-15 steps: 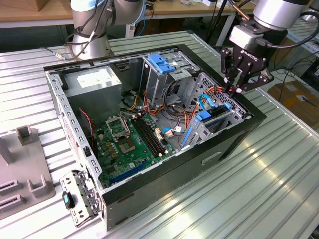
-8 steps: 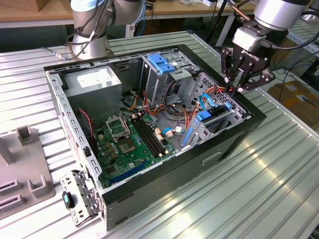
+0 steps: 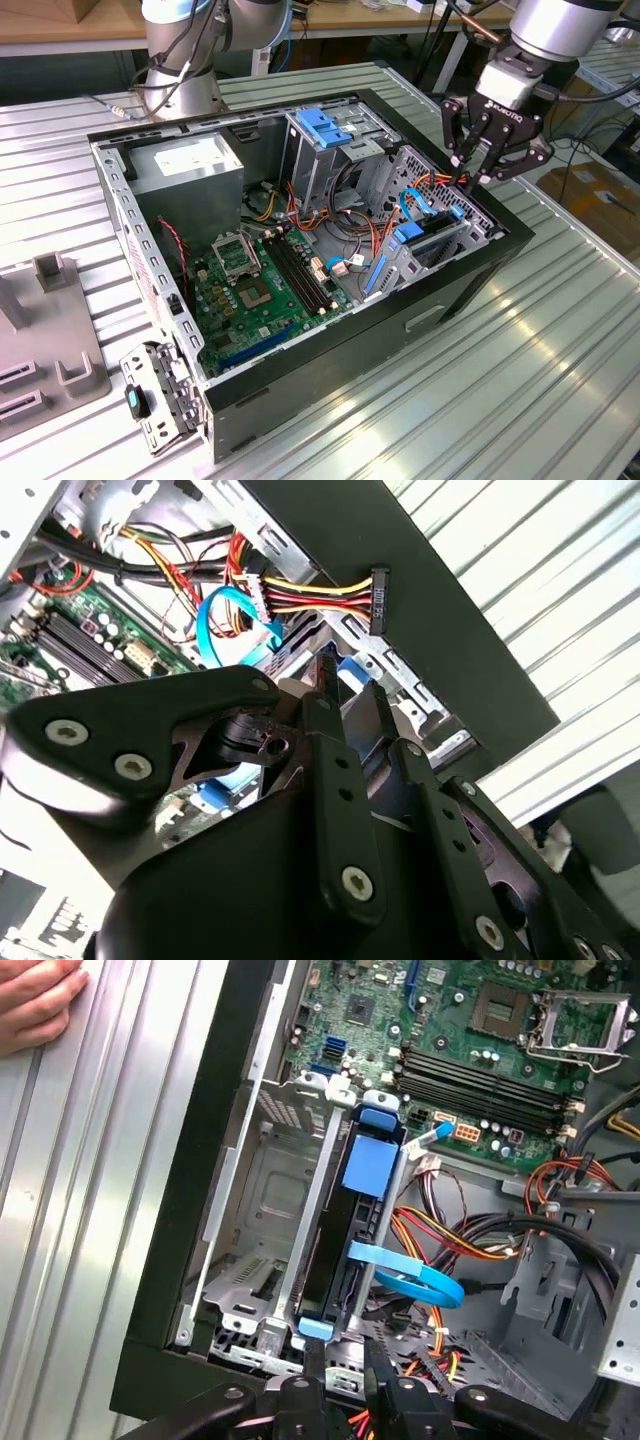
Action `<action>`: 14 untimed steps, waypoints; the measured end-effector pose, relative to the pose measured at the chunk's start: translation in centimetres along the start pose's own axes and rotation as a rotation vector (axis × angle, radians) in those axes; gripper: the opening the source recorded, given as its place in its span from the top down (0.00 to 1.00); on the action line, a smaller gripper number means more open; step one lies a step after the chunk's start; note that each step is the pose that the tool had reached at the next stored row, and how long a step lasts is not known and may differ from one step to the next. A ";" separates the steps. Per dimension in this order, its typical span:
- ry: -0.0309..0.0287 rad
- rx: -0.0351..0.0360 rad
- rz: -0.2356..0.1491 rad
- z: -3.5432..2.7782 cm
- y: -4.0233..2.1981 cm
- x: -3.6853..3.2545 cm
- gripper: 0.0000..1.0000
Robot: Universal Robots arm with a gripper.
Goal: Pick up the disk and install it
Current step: 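Insert the second disk wire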
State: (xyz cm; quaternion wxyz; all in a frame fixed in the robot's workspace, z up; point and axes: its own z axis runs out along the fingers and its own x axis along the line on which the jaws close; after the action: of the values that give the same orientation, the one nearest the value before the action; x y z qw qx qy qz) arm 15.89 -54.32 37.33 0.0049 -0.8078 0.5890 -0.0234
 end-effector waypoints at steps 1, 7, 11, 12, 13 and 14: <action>-0.0009 0.0007 -0.024 0.00 0.00 0.00 0.70; -0.0054 0.0048 -0.148 0.02 -0.13 0.04 0.70; -0.0074 0.0067 -0.207 0.04 -0.78 0.25 0.70; -0.0075 0.0068 -0.212 0.04 -0.79 0.25 0.70; -0.0076 0.0068 -0.213 0.05 -0.79 0.25 0.70; -0.0076 0.0068 -0.213 0.04 -0.79 0.25 0.70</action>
State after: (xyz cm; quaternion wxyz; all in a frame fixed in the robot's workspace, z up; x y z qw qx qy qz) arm 16.71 -54.32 37.32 0.0074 -0.8658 0.4998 -0.0227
